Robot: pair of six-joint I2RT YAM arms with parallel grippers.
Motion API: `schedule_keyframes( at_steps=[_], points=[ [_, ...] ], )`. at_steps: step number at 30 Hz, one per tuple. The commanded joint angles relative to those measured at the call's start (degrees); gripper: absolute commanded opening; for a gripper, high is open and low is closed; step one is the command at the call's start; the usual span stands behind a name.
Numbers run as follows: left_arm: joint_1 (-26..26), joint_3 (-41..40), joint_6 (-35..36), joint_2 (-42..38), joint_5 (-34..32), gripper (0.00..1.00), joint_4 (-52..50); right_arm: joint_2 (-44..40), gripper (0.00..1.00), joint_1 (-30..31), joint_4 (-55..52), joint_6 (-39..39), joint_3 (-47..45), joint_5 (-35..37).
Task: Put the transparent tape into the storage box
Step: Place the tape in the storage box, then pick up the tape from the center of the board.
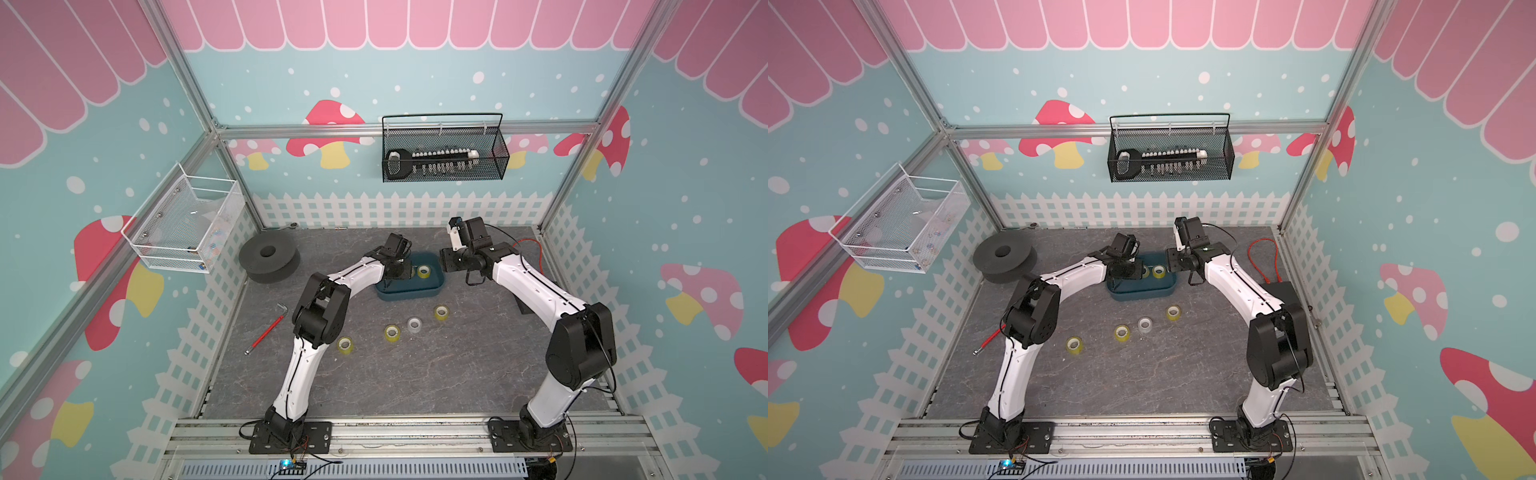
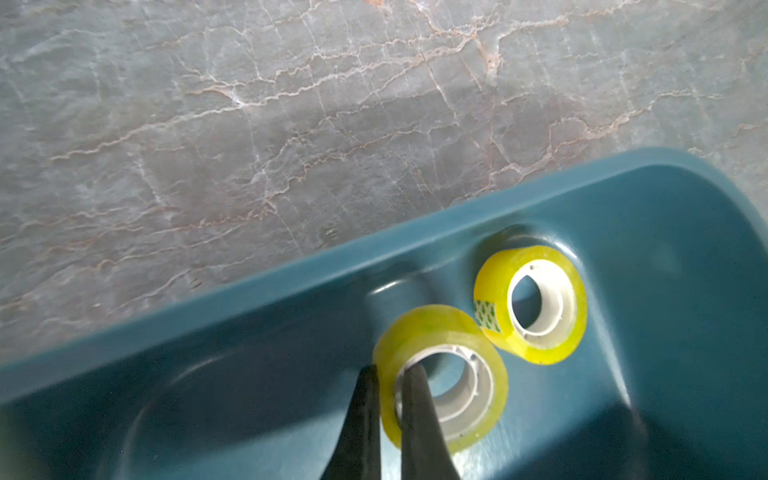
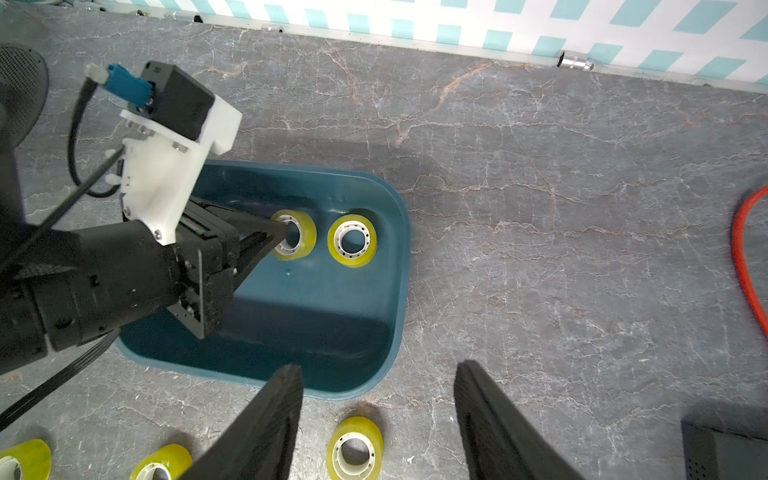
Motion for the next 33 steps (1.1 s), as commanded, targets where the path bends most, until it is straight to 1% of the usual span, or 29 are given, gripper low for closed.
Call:
schedule_keyframes(
  at_steps=[1,4,7,10,17,21,23,24,27,30,33],
  points=[
    [-0.2,1.8,-1.0,1.6,0.4,0.07,-1.6,0.5,0.65,-0.3,0.8,-0.4,-0.7,-0.4],
    [-0.2,2.2,-1.0,2.0,0.1,0.09,-2.0,0.6,0.64,-0.4,0.8,-0.5,-0.8,-0.6],
    [-0.2,2.0,-1.1,2.0,-0.2,0.15,-2.3,0.5,0.65,-0.5,0.8,-0.5,-0.9,-0.6],
    [-0.2,1.8,-1.3,1.8,-0.7,0.16,-2.2,0.4,0.65,-0.6,0.7,-0.5,-1.0,-0.6],
    [-0.2,2.1,-1.1,1.5,-0.9,0.3,-2.2,0.3,0.65,-0.6,0.8,-0.2,-1.1,-0.9],
    [-0.2,2.1,-1.1,1.0,-1.3,0.32,-2.2,-0.1,0.65,-0.6,1.0,0.1,-1.5,-0.9],
    [-0.2,2.1,-1.0,0.6,-1.4,0.38,-2.1,-0.4,0.65,-0.6,1.2,0.3,-1.6,-1.0],
    [-0.3,2.1,-1.0,0.4,-1.5,0.39,-2.1,-0.5,0.65,-0.6,1.3,0.3,-1.6,-1.1],
    [-0.3,2.0,-0.9,-1.7,-1.9,0.41,-1.6,-1.1,0.65,-0.7,1.2,0.4,-2.1,-1.7],
    [-0.4,1.1,-0.5,-4.8,-3.1,0.47,-0.6,-2.2,0.65,-0.6,1.0,0.3,-3.4,-2.4],
    [-0.4,0.5,0.0,-8.2,-3.9,0.55,-0.4,-2.7,0.65,-0.6,-0.4,0.2,-4.4,-3.6]
  ],
)
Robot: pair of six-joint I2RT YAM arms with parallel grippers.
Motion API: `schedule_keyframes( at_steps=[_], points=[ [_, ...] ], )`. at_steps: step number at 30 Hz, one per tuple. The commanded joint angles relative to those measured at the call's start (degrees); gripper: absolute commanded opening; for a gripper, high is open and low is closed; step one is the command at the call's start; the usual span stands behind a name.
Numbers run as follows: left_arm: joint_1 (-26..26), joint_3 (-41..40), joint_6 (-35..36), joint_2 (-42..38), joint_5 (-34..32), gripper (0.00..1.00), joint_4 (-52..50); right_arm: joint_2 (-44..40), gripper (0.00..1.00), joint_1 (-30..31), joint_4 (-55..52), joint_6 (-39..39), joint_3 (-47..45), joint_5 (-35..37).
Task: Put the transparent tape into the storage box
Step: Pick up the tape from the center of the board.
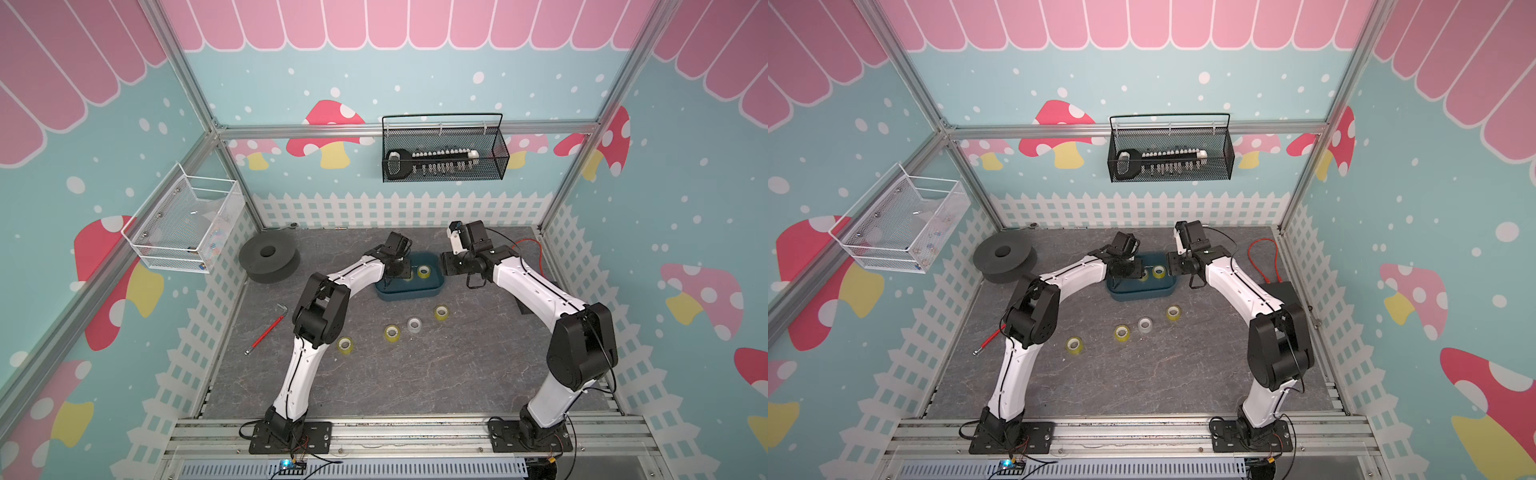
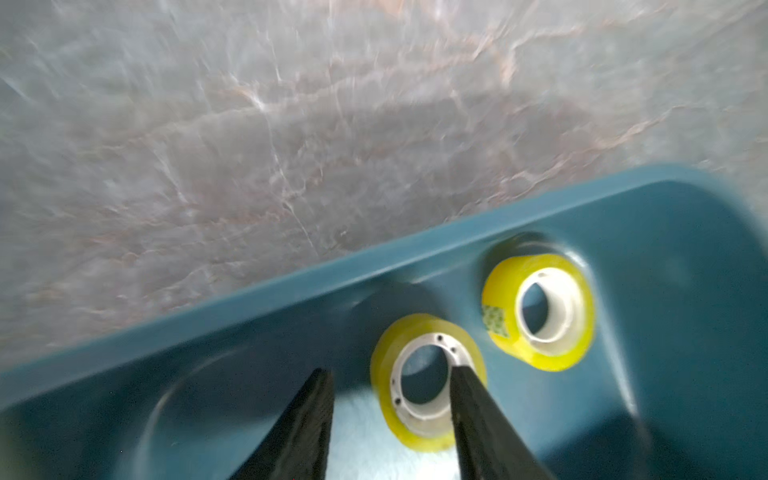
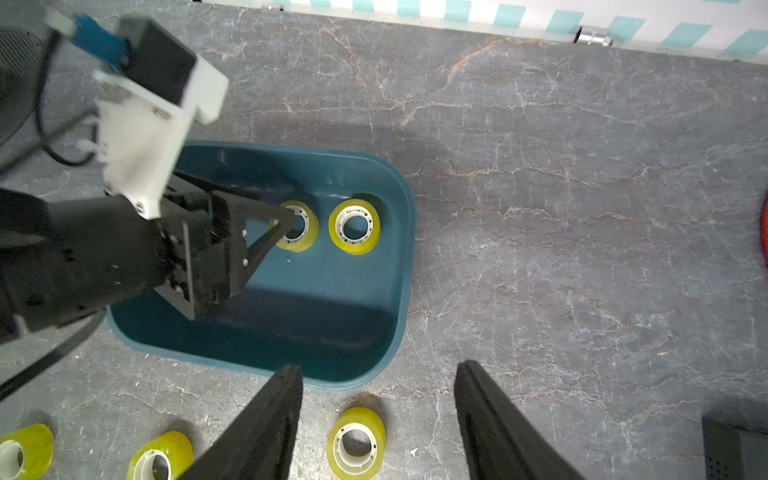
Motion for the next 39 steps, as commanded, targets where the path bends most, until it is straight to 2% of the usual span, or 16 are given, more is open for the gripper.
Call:
schedule_keyframes(
  at_steps=[1,8,14,20,27,39],
  points=[
    [-0.4,-0.8,0.9,-7.2,-1.9,0.58,1.3,-2.3,0.64,-0.2,-1.4,0.1,-1.9,-2.0],
    [-0.2,-9.3,-0.5,-18.1,-2.1,0.75,3.4,-6.3,0.63,-0.2,-2.9,0.9,-10.1,-5.4],
    [-0.1,-22.0,-3.2,-30.2,-2.1,0.79,6.3,-9.4,0.62,0.0,-2.7,2.7,-18.4,-6.8],
    [-0.1,-32.5,-5.7,-38.5,-1.1,0.79,8.5,-7.5,0.6,0.5,0.6,3.7,-22.2,-6.6],
    [-0.1,-41.0,-8.3,-44.0,-0.1,0.79,10.7,-2.9,0.56,0.6,6.2,4.7,-22.6,-5.7],
    [-0.1,-44.2,-9.0,-45.6,-0.4,0.79,10.8,2.2,0.52,2.9,8.8,5.2,-22.2,-3.9]
  ],
)
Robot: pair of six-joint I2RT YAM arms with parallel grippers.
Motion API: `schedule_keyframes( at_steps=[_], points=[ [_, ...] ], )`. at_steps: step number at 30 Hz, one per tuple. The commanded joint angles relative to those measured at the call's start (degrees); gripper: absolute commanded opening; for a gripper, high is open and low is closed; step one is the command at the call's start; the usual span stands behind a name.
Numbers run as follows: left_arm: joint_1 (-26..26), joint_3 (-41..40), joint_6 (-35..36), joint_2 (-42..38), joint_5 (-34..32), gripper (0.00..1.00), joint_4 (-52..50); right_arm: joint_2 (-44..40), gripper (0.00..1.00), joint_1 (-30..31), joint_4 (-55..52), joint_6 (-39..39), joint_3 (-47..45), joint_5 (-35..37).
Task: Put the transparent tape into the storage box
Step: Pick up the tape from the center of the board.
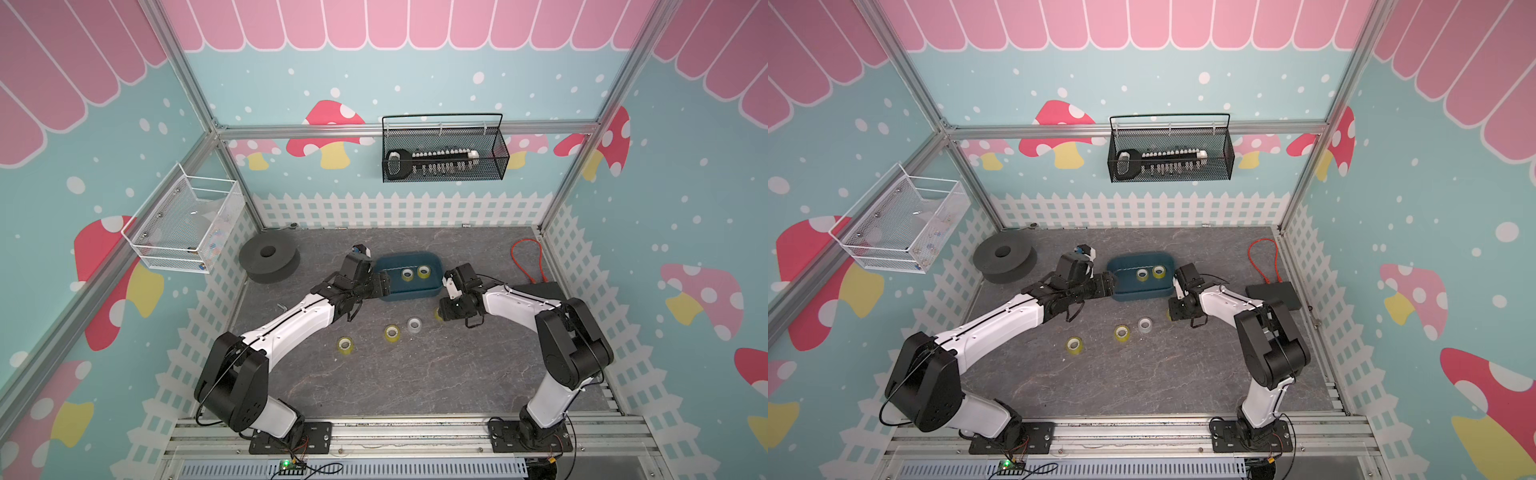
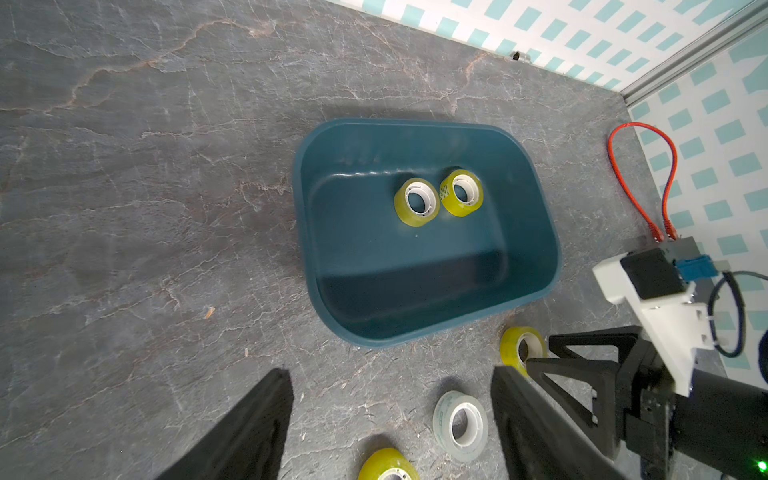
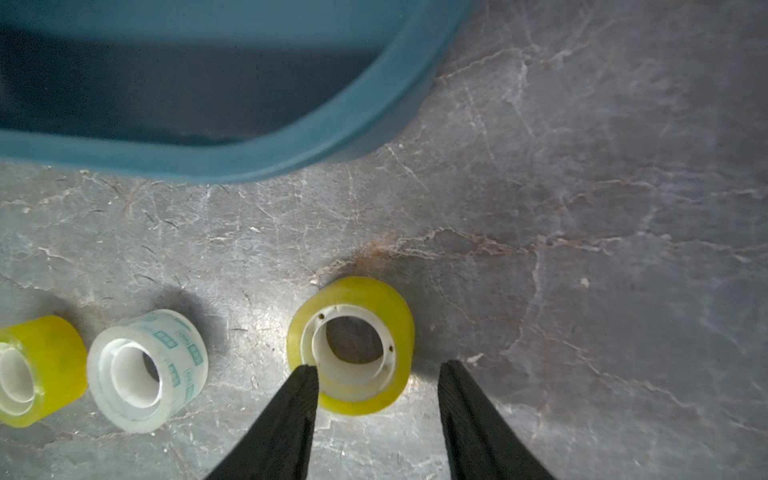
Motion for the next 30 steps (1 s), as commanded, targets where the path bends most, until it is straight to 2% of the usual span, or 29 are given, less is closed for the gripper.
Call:
schedule_keyframes(
  at_steps=[1,10,14,19,23,28,30],
  points=[
    [0.0,-0.4,-0.8,-1.2,0.1,0.79,1.0,0.6,0.51,0.4,1.2,0.7,-0.1,1.5],
    [0.0,0.6,-0.7,-0.1,0.3,0.79,1.2,1.4,0.45,0.4,1.8,0.5,-0.8,3.7],
    [0.0,0.6,-0.7,0.0,0.3,0.79,1.3,2.9,0.36,0.4,2.9,0.3,-0.7,3.3],
    [0.0,0.2,-0.8,-0.2,-0.3,0.79,1.3,3.7,0.31,0.6,3.3,0.2,-1.4,3.0],
    [0.0,0.2,-0.9,0.0,-0.3,0.79,1.3,2.9,0.13,0.6,3.1,0.3,-2.8,3.1],
    [0.0,0.3,-0.8,0.0,-0.5,0.79,1.5,0.0,0.0,0.7,1.7,0.7,-4.0,3.2],
    [0.0,0.4,-0.7,0.1,-0.6,0.79,1.7,-1.2,0.0,0.8,0.6,0.7,-3.8,3.5]
  ],
)
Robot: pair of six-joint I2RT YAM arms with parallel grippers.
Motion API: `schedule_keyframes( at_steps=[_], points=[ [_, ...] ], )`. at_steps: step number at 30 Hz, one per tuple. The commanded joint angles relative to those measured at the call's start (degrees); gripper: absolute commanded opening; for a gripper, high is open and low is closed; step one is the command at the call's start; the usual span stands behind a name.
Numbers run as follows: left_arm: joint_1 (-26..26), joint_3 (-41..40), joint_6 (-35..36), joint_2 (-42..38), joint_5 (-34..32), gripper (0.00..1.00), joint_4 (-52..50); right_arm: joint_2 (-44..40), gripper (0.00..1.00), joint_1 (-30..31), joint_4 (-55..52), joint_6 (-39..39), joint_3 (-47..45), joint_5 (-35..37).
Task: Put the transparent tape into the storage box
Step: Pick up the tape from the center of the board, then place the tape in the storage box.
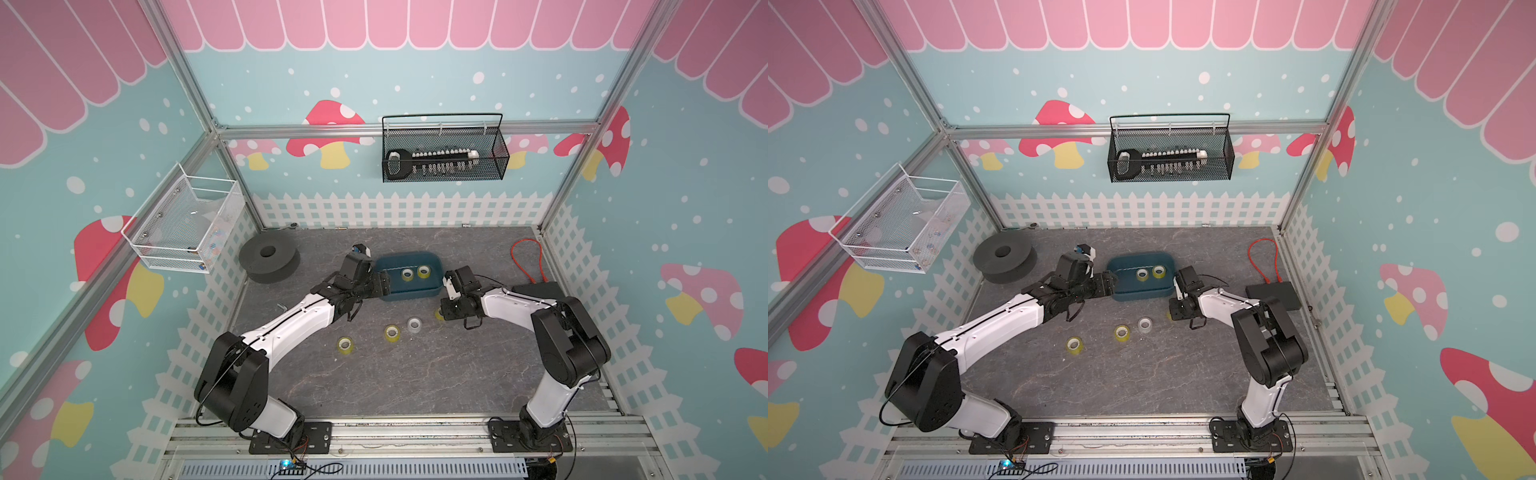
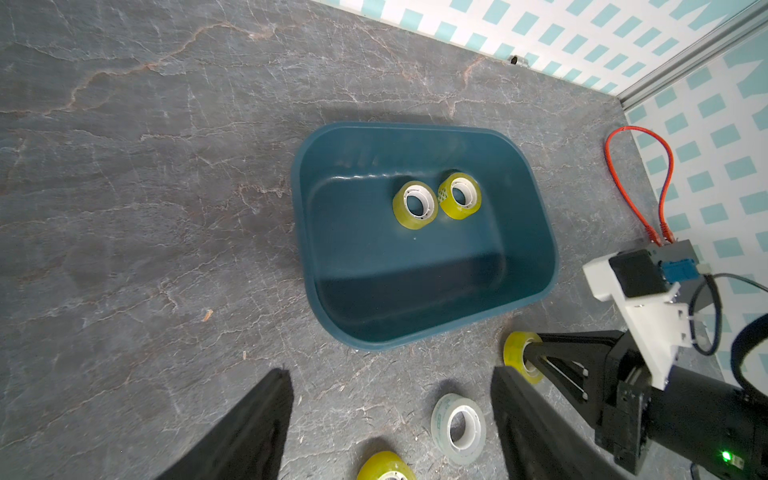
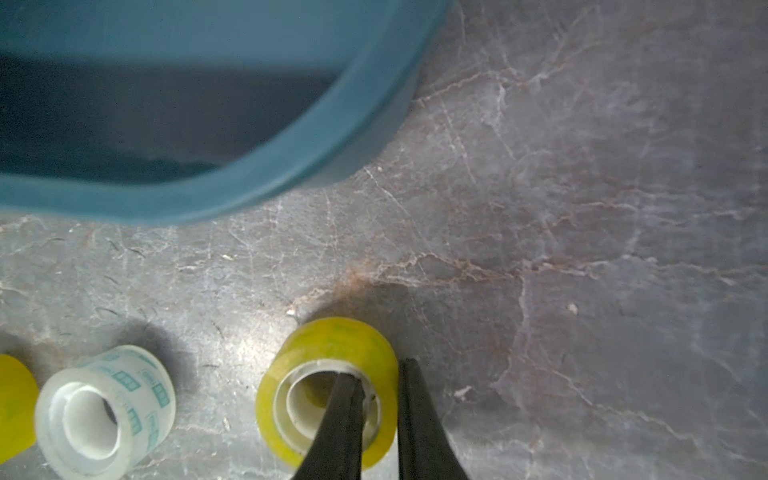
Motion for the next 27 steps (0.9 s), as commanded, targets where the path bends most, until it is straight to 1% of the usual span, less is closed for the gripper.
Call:
schedule_keyframes(
  at_steps=[1,8,11,13,17,22,27],
  points=[
    [0.0,0.4,-0.5,0.1,-0.6,0.79,1.2,-2.2,0.0,0.5,-4.7,0.4,-1.0,1.0],
    [0.4,0.5,-0.3,0.3,-0.3,0.79,2.0,-7.5,0.0,0.9,-13.0,-0.3,4.5,3.2],
    [0.6,0.5,-0.4,0.4,0.0,0.79,2.5,-9.2,0.0,1.0,-16.9,-1.3,9.2,4.3],
    [0.7,0.5,-0.3,0.5,0.3,0.79,2.9,-8.5,0.0,1.0,-19.6,-2.4,14.1,4.9],
    [1.0,0.7,-0.4,1.0,0.6,0.79,3.4,-3.7,0.0,1.0,-22.1,-4.5,23.7,5.1],
    [1.3,1.0,-0.4,1.1,0.7,0.79,3.8,6.9,0.0,1.0,-23.6,-7.1,35.2,5.0],
    [2.1,1.4,-0.3,1.4,0.9,0.79,3.8,17.1,0.0,1.0,-25.1,-8.8,44.5,5.0]
  ],
)
